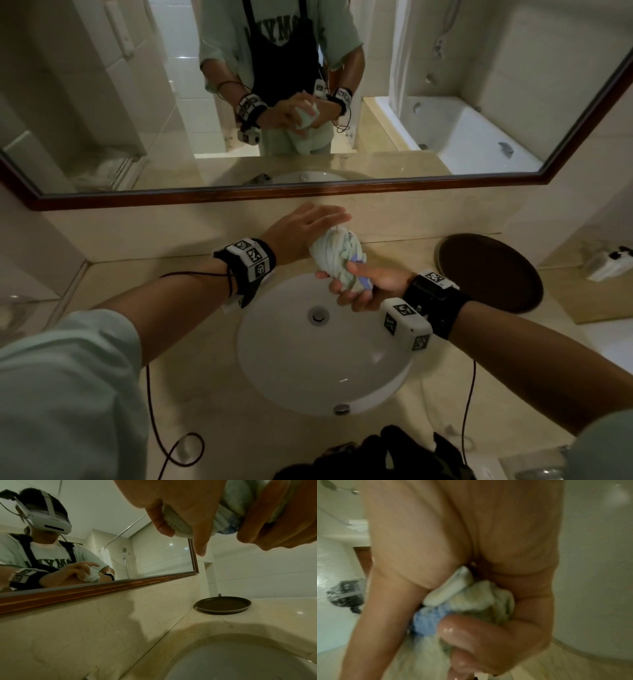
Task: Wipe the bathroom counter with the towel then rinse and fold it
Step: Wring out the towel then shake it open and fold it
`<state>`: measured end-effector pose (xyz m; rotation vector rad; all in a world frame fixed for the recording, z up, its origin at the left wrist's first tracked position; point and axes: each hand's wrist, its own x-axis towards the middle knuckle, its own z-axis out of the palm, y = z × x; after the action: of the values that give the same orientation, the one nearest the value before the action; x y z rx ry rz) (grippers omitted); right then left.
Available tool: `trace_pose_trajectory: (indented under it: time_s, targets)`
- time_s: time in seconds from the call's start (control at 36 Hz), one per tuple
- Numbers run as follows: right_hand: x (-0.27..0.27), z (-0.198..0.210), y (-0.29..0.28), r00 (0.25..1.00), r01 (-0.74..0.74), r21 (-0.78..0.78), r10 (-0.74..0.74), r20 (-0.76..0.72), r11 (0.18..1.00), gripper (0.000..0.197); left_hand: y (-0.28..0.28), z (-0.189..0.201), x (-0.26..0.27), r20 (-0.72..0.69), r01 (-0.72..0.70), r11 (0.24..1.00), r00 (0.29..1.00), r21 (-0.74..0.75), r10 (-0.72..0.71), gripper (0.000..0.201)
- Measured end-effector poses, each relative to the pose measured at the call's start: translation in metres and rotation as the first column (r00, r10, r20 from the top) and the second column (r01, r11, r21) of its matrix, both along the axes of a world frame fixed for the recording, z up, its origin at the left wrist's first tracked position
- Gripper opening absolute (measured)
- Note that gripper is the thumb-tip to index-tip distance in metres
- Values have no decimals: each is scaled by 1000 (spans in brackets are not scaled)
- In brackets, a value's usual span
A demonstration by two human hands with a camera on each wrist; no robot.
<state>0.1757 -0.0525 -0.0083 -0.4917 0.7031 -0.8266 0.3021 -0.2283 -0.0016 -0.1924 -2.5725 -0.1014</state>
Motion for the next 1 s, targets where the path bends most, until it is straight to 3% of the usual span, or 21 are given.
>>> trace_pose_trajectory:
  time_s: [0.19,0.25,0.33,0.42,0.69,0.92,1.0]
  targets:
    - [15,13,2,986,100,-29,-103,-135,995,79,-6,12,6,47,12,995,999,-103,-7,50]
    - [19,16,5,968,130,-44,-136,-213,991,63,-5,12,8,49,24,992,999,-123,-18,45]
    - [24,17,9,912,191,-57,-198,-359,980,25,-3,12,10,57,28,990,998,-139,-21,43]
    - [29,14,13,838,197,-123,-232,-494,973,17,-1,9,12,77,20,987,997,-159,-8,40]
    - [50,8,17,552,251,-279,-374,-746,927,39,8,10,16,98,16,966,995,-259,10,35]
    - [56,25,22,505,348,-353,-491,-710,869,35,10,22,19,20,-24,929,999,-368,33,46]
    - [54,32,22,464,383,-398,-546,-698,834,45,12,27,19,24,-54,923,997,-382,69,47]
